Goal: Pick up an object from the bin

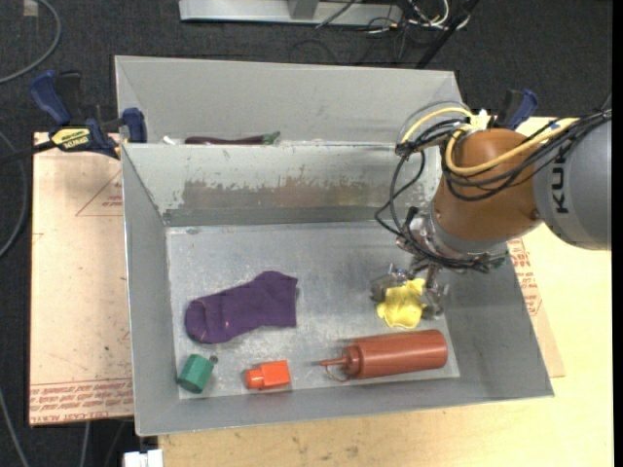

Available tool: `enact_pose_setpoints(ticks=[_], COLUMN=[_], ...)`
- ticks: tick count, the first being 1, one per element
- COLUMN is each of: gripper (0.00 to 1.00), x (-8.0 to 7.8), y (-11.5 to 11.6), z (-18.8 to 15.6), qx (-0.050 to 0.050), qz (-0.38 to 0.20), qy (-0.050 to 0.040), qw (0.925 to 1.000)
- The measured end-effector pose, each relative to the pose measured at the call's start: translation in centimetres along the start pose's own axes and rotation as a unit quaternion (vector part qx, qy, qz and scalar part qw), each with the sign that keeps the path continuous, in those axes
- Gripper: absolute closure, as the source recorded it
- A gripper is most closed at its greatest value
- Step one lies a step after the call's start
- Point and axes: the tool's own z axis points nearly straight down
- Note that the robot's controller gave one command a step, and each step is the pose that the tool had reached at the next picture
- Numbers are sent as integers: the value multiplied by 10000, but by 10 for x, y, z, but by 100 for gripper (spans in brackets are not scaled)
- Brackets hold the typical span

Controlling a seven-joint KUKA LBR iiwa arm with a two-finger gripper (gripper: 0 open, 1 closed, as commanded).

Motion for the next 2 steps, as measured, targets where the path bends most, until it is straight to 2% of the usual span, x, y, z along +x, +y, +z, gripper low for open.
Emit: enact_pose_setpoints(ticks=[2], gripper=[100], x=[0], y=[0], z=[0], qx=[0], qz=[1], qy=[-1], qw=[10000])
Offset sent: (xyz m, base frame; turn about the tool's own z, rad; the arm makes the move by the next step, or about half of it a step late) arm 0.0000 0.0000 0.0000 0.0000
